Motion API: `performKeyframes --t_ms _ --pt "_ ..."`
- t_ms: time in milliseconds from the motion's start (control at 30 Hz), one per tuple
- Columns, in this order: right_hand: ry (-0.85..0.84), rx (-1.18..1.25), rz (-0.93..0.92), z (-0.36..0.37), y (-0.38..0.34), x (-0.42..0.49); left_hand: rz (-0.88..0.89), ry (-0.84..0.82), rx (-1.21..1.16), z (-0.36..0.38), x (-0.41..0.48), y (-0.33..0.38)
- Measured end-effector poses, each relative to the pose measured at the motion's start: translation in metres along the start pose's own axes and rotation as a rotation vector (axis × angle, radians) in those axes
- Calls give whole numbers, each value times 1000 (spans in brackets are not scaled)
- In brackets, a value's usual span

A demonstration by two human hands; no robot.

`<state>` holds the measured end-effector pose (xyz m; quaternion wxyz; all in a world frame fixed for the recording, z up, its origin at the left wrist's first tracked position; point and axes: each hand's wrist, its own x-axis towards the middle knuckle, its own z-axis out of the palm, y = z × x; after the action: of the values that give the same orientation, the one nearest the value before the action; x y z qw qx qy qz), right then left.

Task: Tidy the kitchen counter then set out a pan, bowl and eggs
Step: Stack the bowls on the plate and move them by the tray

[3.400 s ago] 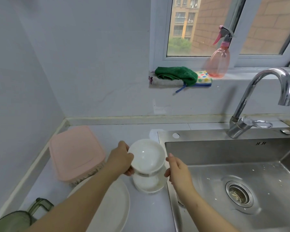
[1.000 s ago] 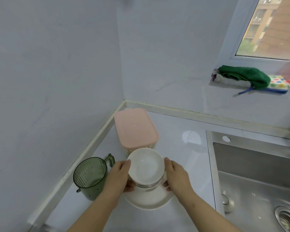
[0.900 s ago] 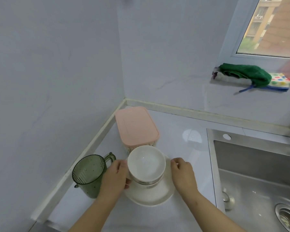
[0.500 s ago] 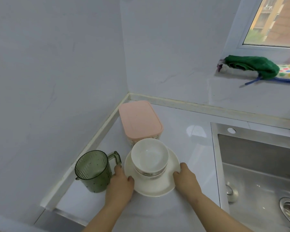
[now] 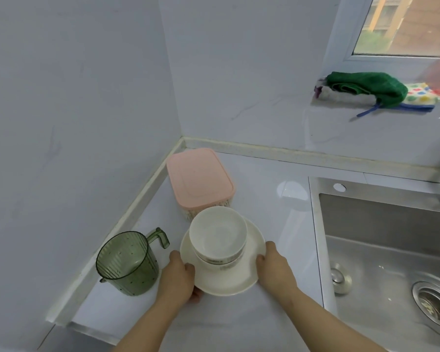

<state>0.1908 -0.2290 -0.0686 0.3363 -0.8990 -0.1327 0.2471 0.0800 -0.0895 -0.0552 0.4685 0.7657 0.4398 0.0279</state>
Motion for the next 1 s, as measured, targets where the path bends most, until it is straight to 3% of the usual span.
performKeyframes --t_ms 200,600,1000 --pt "85 64 68 -21 15 -8 49 -53 -46 15 -1 19" --pt "537 368 370 -48 49 -55 336 -383 3 53 7 78" --pt "1025 512 728 -66 128 -239 630 -886 157 148 -136 101"
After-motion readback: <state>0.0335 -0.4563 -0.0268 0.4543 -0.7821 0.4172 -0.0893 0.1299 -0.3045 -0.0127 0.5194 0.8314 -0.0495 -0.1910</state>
